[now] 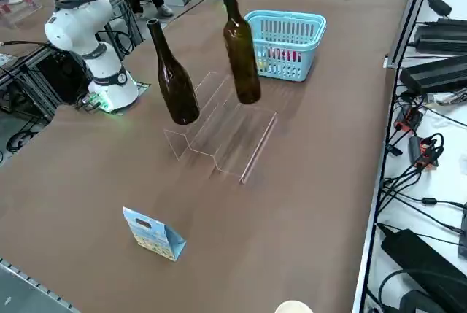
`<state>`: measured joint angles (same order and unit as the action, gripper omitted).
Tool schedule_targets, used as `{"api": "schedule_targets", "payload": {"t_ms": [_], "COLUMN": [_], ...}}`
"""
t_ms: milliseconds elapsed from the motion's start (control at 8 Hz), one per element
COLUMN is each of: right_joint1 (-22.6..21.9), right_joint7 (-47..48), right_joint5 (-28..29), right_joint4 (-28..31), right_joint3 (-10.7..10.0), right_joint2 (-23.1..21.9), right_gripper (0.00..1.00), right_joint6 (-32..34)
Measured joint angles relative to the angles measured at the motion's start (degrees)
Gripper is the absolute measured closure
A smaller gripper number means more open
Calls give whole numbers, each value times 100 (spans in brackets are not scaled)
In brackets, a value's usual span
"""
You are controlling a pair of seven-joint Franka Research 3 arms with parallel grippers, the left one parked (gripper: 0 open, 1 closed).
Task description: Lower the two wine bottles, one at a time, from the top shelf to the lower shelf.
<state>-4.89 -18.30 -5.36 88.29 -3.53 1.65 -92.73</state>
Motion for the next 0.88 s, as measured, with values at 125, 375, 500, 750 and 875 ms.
{"api": "schedule_targets", "payload": {"t_ms": [125,375,500,750,875], "right_joint1": [0,-10,-25,-51,-63], "right_joint7": [-153,-222,-222,-174,-114], "right_joint5": [0,0,0,28,93], "right_joint4": [-44,-70,-73,-73,-74], "right_joint3": [-67,-93,-93,-94,-94], "right_joint2": [194,483,581,714,747], "right_gripper": [62,62,62,62,62], "right_joint6": [-221,-490,-538,-557,-558]}}
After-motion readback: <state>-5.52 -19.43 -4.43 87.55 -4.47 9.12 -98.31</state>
